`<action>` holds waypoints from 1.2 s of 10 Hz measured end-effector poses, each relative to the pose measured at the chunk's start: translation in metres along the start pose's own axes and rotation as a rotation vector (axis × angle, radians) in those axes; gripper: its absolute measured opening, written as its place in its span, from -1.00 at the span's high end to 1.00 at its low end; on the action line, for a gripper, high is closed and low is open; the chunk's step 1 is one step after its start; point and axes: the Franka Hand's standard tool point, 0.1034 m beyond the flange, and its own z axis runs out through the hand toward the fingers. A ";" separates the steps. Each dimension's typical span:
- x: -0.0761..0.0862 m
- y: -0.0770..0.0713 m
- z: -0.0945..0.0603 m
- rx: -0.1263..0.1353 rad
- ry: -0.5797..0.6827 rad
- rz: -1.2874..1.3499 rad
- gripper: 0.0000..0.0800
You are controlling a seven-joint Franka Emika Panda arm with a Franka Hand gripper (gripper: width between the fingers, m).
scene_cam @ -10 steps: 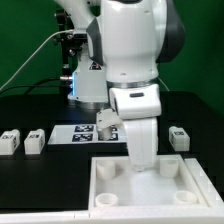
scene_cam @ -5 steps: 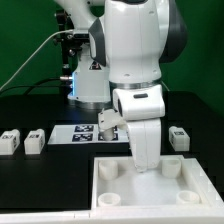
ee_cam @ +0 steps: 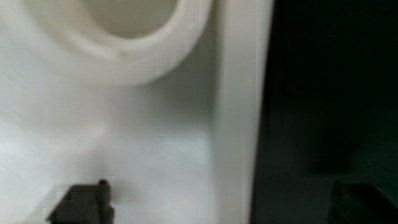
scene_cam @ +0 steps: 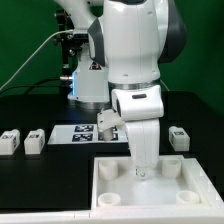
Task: Assemble one leg
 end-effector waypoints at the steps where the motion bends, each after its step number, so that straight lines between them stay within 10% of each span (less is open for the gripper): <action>1: 0.000 0.000 0.000 0.000 0.000 0.000 -0.59; 7: -0.001 0.001 -0.002 -0.004 -0.001 0.034 -0.62; 9: 0.001 0.004 -0.029 -0.042 -0.010 0.075 -0.62; 12: 0.046 -0.013 -0.038 -0.046 0.005 0.473 -0.62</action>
Offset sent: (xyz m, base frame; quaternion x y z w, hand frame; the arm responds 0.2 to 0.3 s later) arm 0.0000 0.0000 0.0000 0.0000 0.0000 0.0000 1.0000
